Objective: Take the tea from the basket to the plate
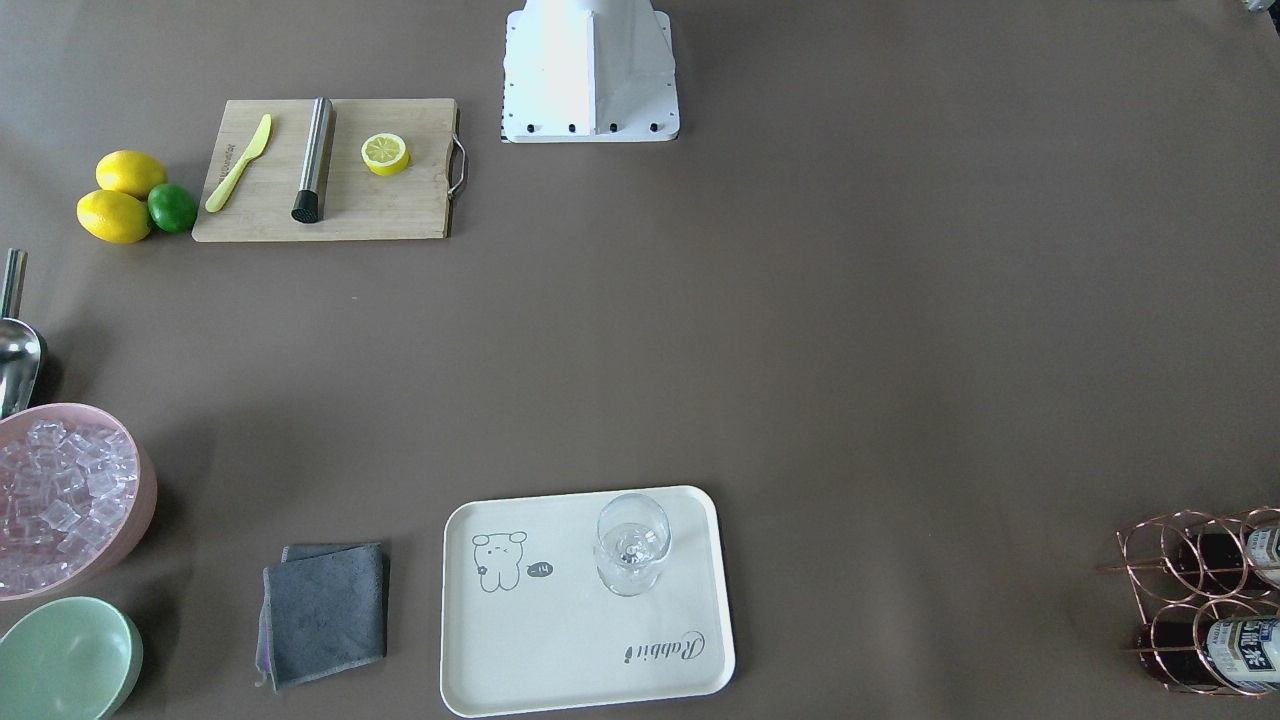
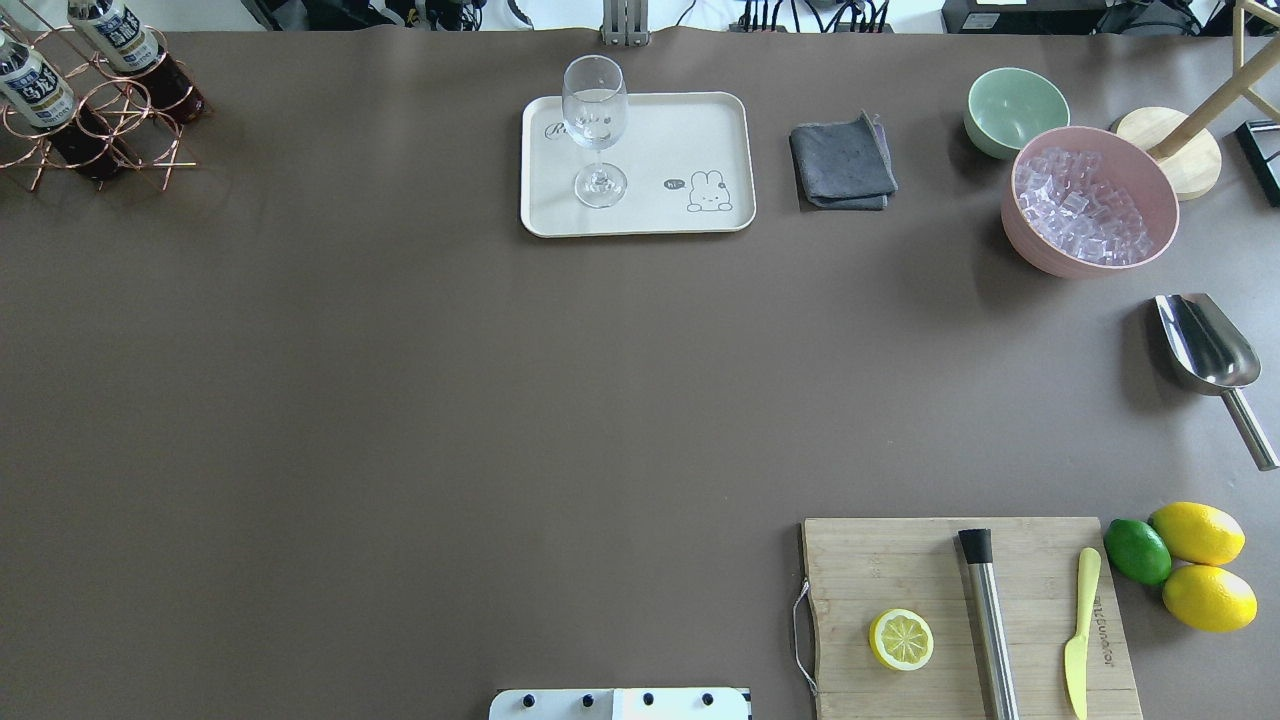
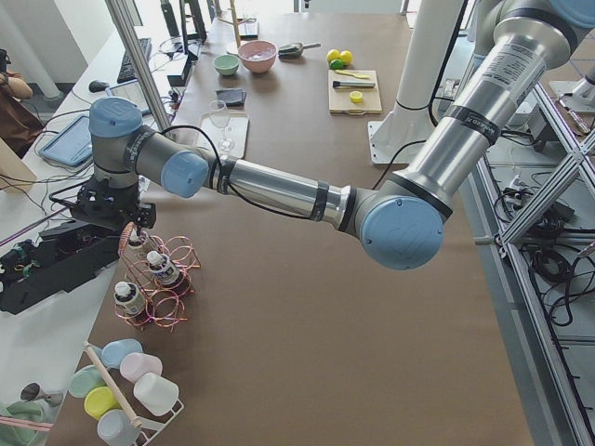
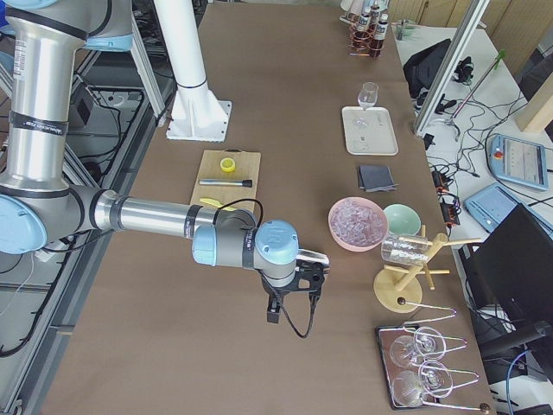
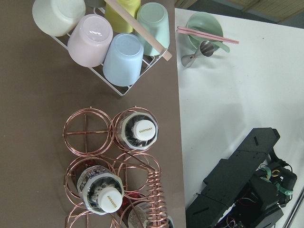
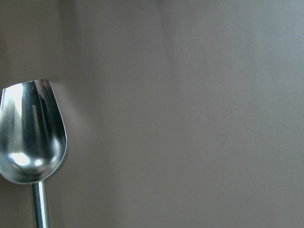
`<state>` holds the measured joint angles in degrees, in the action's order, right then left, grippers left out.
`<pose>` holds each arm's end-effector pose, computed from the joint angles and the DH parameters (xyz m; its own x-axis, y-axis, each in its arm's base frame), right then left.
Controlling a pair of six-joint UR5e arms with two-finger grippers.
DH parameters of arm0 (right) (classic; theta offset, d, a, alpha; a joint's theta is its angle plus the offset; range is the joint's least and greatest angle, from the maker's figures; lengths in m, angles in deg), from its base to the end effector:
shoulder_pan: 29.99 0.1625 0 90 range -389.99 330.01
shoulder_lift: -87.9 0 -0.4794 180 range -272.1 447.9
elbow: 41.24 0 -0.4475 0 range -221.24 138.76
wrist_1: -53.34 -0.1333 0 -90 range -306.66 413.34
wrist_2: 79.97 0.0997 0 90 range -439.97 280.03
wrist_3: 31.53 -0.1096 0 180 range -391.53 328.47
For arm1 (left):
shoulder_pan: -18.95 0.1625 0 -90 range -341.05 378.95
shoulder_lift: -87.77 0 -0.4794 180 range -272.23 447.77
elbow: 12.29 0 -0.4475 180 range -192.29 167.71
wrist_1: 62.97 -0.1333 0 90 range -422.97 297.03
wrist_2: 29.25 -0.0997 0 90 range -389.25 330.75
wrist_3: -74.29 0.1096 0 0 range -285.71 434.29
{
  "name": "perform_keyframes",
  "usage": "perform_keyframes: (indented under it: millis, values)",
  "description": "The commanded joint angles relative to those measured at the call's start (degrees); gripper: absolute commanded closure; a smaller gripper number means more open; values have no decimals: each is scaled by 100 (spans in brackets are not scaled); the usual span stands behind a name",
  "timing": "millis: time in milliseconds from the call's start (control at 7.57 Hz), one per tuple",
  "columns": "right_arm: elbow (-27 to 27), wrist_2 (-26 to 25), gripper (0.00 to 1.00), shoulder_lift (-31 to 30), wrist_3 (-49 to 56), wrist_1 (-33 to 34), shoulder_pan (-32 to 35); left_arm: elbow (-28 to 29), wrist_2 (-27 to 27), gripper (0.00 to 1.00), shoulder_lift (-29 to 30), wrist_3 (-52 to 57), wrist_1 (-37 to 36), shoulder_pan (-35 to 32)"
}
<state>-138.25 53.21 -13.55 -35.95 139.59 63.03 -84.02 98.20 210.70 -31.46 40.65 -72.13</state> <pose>0.0819 -0.4460 0.7481 0.7215 0.1235 0.6813 -0.1086 0.9920 -0.0647 -0.0821 -0.8212 0.4810 -0.2329 -0.9216 -0.3106 0.7647 0.0238 -0.6440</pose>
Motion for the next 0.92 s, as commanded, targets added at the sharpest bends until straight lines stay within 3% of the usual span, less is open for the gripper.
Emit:
perform_keyframes:
  millis: [0,792]
  values:
    - [51,-3,0,2,2,-3,6,343,-19,2,-59,-60,553,11]
    - [33,33,0,2,2,-3,-3,633,-221,3,-15,-728,1081,397]
